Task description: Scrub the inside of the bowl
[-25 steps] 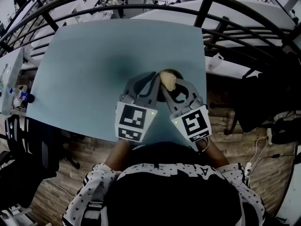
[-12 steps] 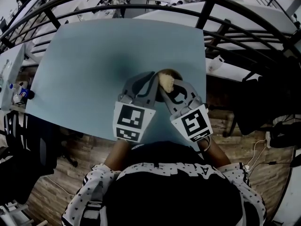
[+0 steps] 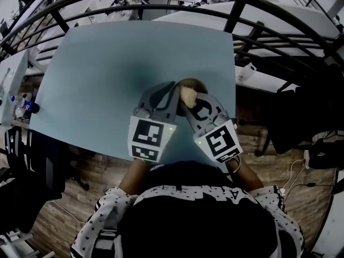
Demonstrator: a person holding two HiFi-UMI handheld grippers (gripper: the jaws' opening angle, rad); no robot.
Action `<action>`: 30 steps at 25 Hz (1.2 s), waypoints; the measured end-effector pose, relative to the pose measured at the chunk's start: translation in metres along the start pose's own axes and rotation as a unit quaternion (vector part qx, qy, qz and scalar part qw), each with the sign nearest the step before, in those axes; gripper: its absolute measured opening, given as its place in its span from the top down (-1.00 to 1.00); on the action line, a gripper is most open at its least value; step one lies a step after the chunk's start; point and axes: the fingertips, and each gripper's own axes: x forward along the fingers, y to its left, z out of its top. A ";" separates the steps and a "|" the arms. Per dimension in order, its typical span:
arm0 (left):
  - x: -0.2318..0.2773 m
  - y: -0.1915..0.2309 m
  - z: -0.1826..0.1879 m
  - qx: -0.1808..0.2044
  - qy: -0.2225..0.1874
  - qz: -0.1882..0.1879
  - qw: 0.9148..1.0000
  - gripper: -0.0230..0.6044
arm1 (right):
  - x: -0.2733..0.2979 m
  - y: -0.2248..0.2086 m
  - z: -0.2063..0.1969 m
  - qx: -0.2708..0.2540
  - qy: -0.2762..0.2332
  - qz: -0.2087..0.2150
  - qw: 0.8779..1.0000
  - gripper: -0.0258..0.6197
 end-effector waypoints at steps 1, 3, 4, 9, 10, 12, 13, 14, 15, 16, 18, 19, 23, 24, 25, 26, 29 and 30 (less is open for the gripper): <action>0.000 0.000 0.000 0.000 0.000 0.000 1.000 0.85 | 0.000 0.001 -0.001 0.001 0.000 0.003 1.000 0.73; 0.001 0.000 -0.001 0.001 0.001 0.000 1.000 0.85 | 0.000 0.003 -0.003 0.007 0.000 0.008 1.000 0.73; 0.001 -0.001 -0.001 0.002 0.002 0.000 1.000 0.85 | -0.001 0.004 -0.003 0.011 -0.001 0.010 1.000 0.73; 0.000 0.000 -0.002 -0.005 -0.004 0.002 1.000 0.85 | 0.000 0.010 -0.006 0.017 -0.001 0.025 1.000 0.73; 0.001 0.001 -0.001 -0.004 -0.004 0.003 1.000 0.85 | 0.001 0.012 -0.006 0.017 -0.001 0.029 0.999 0.73; 0.000 0.003 0.000 -0.003 -0.004 0.004 1.000 0.85 | 0.002 0.015 -0.006 0.018 -0.001 0.033 0.999 0.73; -0.001 0.003 0.000 -0.002 -0.003 0.005 1.000 0.84 | 0.002 0.017 -0.005 0.018 0.000 0.035 0.999 0.73; -0.002 0.004 -0.001 -0.002 -0.002 0.005 1.000 0.85 | 0.003 0.018 -0.005 0.015 0.001 0.039 0.999 0.73; -0.002 0.005 -0.001 -0.001 -0.001 0.005 1.000 0.85 | 0.003 0.019 -0.006 0.011 0.004 0.043 0.999 0.73; -0.003 0.005 -0.002 -0.001 0.001 0.005 1.000 0.85 | 0.003 0.021 -0.006 0.005 0.007 0.048 0.999 0.73; -0.003 0.006 -0.003 -0.002 0.003 0.004 1.000 0.85 | 0.004 0.024 -0.008 -0.003 0.014 0.054 0.998 0.73; -0.003 0.006 -0.004 -0.004 0.004 0.003 1.000 0.85 | 0.004 0.025 -0.010 -0.006 0.017 0.055 0.998 0.73; -0.003 0.008 -0.004 -0.014 0.005 0.001 1.000 0.84 | 0.003 0.024 -0.014 -0.021 0.027 0.053 0.998 0.73; -0.003 0.008 -0.005 -0.016 0.005 0.000 1.000 0.85 | 0.003 0.024 -0.015 -0.027 0.030 0.052 0.998 0.73; -0.003 0.008 -0.005 -0.016 0.006 0.000 1.000 0.85 | 0.003 0.024 -0.015 -0.032 0.032 0.050 0.998 0.74; -0.003 0.008 -0.005 -0.016 0.006 -0.001 1.000 0.84 | 0.003 0.024 -0.016 -0.036 0.034 0.049 0.998 0.73; -0.004 0.008 -0.006 -0.016 0.006 -0.001 1.000 0.85 | 0.002 0.024 -0.017 -0.044 0.039 0.044 0.997 0.73; -0.004 0.009 -0.007 -0.016 0.005 -0.001 1.000 0.85 | 0.002 0.023 -0.018 -0.045 0.040 0.042 0.997 0.73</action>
